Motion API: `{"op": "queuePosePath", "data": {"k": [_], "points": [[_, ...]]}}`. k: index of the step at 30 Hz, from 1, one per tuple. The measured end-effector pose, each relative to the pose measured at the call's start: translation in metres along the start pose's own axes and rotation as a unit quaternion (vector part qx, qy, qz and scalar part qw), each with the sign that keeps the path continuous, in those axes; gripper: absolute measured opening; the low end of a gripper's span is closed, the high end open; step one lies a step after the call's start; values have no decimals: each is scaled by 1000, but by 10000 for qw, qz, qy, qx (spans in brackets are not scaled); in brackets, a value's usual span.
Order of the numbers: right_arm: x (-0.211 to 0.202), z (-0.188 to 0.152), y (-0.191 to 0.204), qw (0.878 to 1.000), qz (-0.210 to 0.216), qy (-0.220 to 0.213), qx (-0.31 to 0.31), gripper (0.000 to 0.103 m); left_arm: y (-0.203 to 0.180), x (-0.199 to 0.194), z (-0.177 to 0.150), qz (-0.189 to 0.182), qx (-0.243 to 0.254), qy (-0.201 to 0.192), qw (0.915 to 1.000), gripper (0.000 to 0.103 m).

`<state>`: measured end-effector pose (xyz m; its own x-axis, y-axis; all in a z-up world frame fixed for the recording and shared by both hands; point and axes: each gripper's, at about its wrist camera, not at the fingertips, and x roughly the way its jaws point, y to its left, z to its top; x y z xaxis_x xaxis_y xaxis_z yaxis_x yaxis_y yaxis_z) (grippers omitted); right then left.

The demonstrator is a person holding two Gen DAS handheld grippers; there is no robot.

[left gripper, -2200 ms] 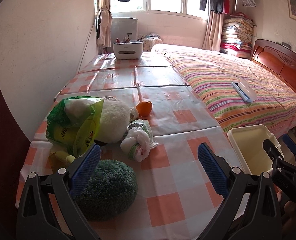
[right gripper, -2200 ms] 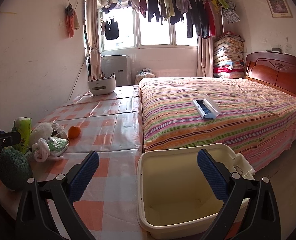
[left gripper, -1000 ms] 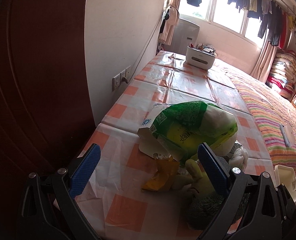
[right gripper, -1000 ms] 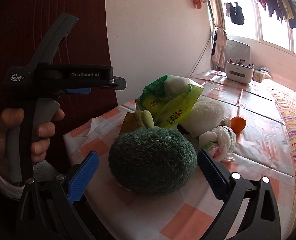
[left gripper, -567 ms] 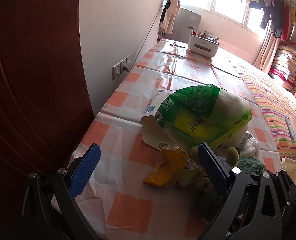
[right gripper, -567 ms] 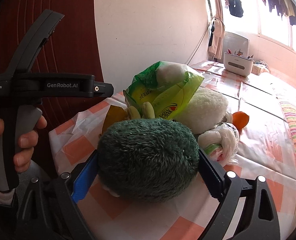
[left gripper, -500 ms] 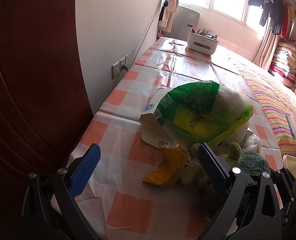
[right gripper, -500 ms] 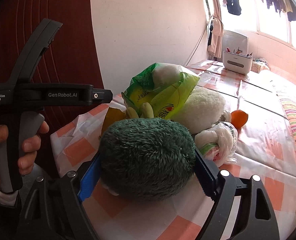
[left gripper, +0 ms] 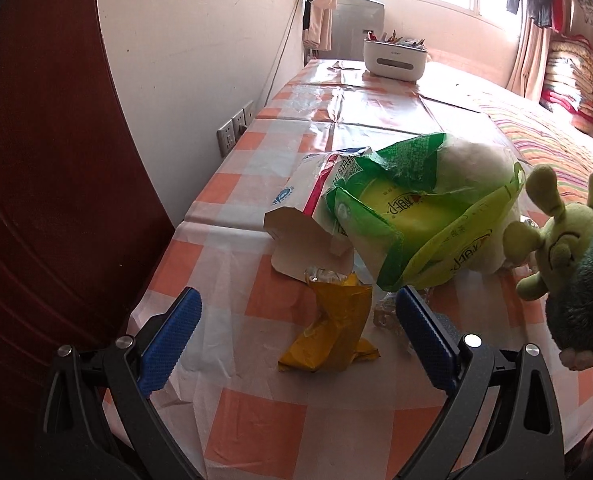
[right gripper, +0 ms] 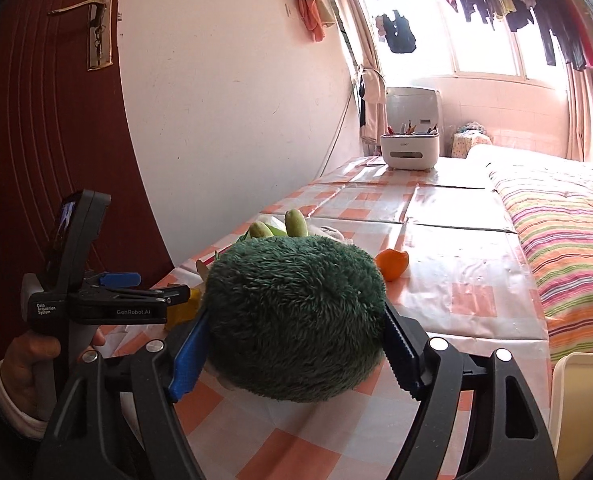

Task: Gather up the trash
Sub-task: 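Grasp the yellow wrapper with the left tool while the right tool holds the plush toy, then carry the plush toy and yellow wrapper with both tools over the beige bin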

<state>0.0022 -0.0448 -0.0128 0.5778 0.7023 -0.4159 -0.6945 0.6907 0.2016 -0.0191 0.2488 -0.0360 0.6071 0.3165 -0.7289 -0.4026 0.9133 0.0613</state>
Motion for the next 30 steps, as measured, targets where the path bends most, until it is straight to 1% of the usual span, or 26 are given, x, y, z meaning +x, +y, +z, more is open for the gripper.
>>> {"op": "queuePosePath", "data": {"k": [1,3,5,6,7,8,10,13,20,24,30], "points": [[-2,1,-2,10000,-2,-27,41,74,-2,1,-1,66,30,-17,10000,93],[-6,3,-7,9999,-26,-98,117,74,-4,5,-2,121,83,29,9999,73],[-10,5,-11,9997,-57,-152,167,74,-1,13,-2,10,34,230,9997,34],[-12,5,-13,9996,-81,-192,185,74,0,17,-3,-47,-22,328,9994,27],[-14,5,-15,9994,-109,-236,210,74,0,19,-4,-59,-54,337,9994,23],[-16,7,-16,9993,-122,-268,229,74,1,18,-4,-56,-53,320,9995,16],[-20,8,-18,9990,-163,-326,242,74,-1,14,-4,-119,-54,234,9996,15],[-26,8,-22,9986,-219,-404,265,74,-3,2,-2,-143,-79,-36,9999,14],[-38,11,-33,9971,-413,-542,338,74,-16,-25,9,-462,-165,-402,9980,14],[-44,10,-39,9962,-533,-585,371,74,-33,-38,14,-583,-38,-566,9967,14],[-49,9,-44,9952,-665,-611,378,74,-63,-50,19,-772,236,-656,9946,14]]}}
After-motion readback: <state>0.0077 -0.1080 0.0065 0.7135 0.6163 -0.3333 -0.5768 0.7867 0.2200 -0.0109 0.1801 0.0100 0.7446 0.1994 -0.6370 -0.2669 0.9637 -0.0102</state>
